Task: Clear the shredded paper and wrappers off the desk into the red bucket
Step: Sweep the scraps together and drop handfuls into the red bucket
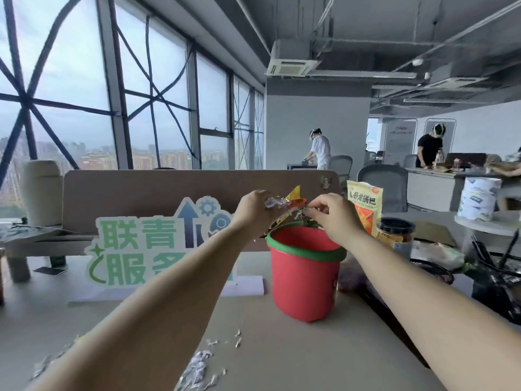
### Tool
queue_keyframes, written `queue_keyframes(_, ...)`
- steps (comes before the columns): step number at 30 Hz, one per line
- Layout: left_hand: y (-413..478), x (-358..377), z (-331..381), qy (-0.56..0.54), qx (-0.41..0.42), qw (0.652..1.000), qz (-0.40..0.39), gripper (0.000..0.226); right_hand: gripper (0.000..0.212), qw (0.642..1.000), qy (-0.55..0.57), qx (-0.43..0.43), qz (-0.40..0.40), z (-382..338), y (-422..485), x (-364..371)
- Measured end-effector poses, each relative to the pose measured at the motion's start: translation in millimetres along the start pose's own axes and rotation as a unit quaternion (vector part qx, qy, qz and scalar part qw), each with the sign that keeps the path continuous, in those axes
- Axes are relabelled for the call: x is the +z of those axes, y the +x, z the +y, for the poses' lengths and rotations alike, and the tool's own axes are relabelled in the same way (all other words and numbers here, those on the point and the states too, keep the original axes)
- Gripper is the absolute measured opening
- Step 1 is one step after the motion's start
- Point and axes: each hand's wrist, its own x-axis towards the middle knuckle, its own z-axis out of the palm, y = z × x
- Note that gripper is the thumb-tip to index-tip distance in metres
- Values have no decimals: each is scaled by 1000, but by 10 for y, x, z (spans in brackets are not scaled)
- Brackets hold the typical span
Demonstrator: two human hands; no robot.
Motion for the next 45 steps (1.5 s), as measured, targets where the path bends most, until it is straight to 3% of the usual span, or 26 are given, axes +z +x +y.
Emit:
queue_keyframes(7, 356, 707, -45, -9, -34, 994, -102, 32, 27, 990, -45, 89, -100, 524, 104, 74)
queue_keyframes(11, 373, 907, -209, -3, -69, 987, -148, 29, 25, 983, -74, 93, -137, 606, 55, 127)
queue_keyframes(18, 386, 865, -212, 83, -1, 981, -173, 30, 17, 982, -90, 80, -148, 586, 66, 104)
queue_keyframes(22, 394, 836, -207, 101, 7, 978, -180, 15, 21, 977, -123, 81, -156, 579, 53, 70)
queue_keyframes(26, 386, 763, -224, 84, -15, 980, -179, 30, 23, 972, -136, 92, -169, 615, 68, 61)
queue_keyframes(30, 327, 701, -243, 80, -24, 982, -169, 40, 35, 975, -132, 94, -151, 630, 61, 40)
queue_keyframes(34, 203, 646, -264, 77, -15, 987, -137, 43, 34, 981, -96, 96, -137, 614, -17, -6)
queue_keyframes(41, -412, 508, -535, 7, -27, 999, 24, 30, 25, 996, -41, 79, 1, 564, -547, -27)
queue_keyframes(43, -703, 537, -690, 6, -54, 998, 24, 26, 24, 996, -43, 76, 31, 580, -799, 19)
queue_keyframes(45, -988, 599, -837, 26, -87, 995, -36, 25, 23, 995, -47, 85, 29, 609, -1069, 91)
